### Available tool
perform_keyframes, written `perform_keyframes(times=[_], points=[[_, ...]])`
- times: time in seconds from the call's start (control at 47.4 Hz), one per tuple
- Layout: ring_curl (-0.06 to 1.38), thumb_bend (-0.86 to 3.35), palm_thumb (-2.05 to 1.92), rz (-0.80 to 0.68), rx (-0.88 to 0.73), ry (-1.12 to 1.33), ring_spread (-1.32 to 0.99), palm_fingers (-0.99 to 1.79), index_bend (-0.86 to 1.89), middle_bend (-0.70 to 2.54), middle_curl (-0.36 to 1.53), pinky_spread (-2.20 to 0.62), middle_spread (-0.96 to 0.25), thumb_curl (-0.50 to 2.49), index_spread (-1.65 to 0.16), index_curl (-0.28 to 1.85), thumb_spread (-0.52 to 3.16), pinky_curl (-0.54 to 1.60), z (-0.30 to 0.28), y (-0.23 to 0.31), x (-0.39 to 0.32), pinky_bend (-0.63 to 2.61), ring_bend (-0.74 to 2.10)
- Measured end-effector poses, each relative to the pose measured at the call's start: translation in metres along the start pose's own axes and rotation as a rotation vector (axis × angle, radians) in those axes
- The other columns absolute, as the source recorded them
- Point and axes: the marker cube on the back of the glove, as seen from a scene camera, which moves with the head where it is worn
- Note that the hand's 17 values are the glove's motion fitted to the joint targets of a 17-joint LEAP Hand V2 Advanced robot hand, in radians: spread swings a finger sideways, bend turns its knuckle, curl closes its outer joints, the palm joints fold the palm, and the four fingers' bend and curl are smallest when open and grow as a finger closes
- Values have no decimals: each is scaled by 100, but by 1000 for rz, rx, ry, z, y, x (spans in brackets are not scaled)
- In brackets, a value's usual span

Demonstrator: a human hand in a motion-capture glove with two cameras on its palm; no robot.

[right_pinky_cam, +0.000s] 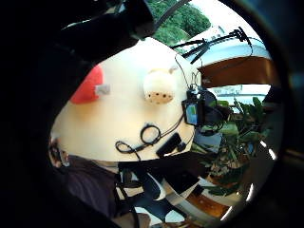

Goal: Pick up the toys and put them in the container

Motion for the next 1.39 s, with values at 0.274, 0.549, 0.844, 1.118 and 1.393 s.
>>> perform_keyframes(times=[0.274,0.549,0.844,1.118,1.393], points=[[26,0,2,-14,-148,-10,3,-13,12,16,30,6,5,31,-21,24,136,34,96,-40,-4,95,53],[34,12,31,20,13,-123,-7,40,19,19,26,-11,0,39,-26,22,135,37,159,-72,-2,116,85],[44,20,62,-32,54,-122,-30,63,18,35,36,-31,-16,56,-30,28,114,41,67,-56,-21,117,103],[48,15,64,-205,129,-74,-37,59,16,36,43,-34,-23,64,-31,31,102,42,-12,-43,-123,121,105],[50,11,61,-344,120,79,-38,57,16,36,49,-34,-25,68,-31,32,107,42,-40,-55,-225,123,107]])
